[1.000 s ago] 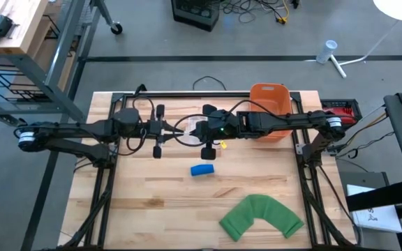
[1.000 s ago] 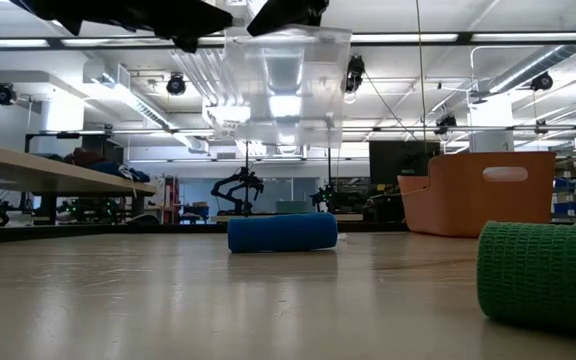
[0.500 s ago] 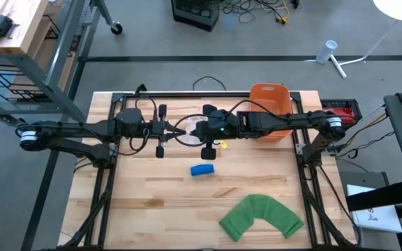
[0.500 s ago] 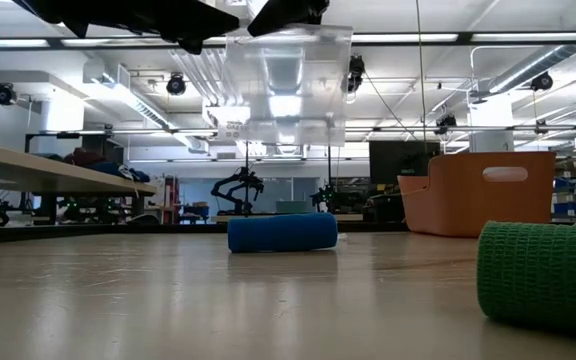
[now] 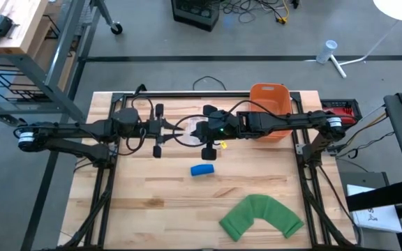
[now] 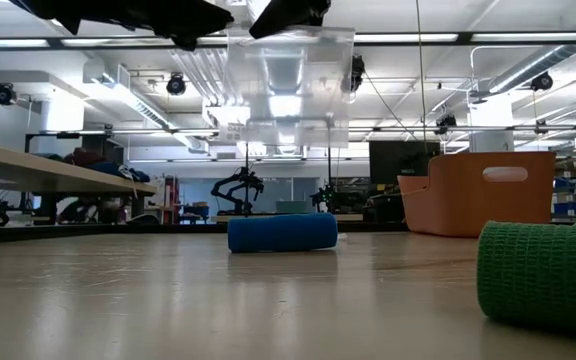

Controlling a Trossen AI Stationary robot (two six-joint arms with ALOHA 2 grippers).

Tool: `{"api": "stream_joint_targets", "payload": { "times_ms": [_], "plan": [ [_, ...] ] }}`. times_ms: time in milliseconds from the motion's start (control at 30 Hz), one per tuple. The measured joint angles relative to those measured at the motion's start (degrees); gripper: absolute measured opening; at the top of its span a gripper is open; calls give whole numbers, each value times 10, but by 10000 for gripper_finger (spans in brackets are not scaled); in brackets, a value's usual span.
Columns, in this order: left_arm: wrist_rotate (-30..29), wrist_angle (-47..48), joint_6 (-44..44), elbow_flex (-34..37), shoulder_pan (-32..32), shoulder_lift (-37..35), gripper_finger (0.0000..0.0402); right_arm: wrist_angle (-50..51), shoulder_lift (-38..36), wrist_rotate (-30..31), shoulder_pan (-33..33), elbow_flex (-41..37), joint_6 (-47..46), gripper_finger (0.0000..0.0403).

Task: Roll bandage
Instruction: Open the left zip bag

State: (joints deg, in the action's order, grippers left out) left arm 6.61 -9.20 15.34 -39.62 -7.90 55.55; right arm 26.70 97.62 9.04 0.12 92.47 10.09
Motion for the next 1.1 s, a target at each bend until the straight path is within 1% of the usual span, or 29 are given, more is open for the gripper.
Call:
{"api": "stream_joint_targets", "payload": {
  "times_ms": [200, 333, 433, 567, 633, 700, 1000, 1100],
  "plan": [
    [0, -1, -4, 0, 0, 12, 94, 0, 0, 0, 0, 0, 0, 2],
    [-1, -7, -4, 0, 0, 17, 89, -1, 0, 0, 0, 0, 0, 2],
    [-1, -15, -4, 0, 0, 19, 69, -2, 0, 0, 0, 0, 0, 2],
    [-1, -13, 4, 0, 0, 19, 17, -3, 0, 0, 0, 0, 0, 2],
    [-1, -13, 5, 0, 0, 19, 6, -4, 0, -2, 0, 0, 0, 2],
    [-1, -13, 5, 0, 0, 19, 16, -4, 0, -4, 1, 0, 0, 2],
    [-1, -12, 3, 0, 0, 19, 83, -5, 0, -5, 1, 0, -6, 2],
    [-1, -11, 3, 0, 0, 19, 93, -5, 0, -5, 1, 0, -5, 2]
  ]
}}
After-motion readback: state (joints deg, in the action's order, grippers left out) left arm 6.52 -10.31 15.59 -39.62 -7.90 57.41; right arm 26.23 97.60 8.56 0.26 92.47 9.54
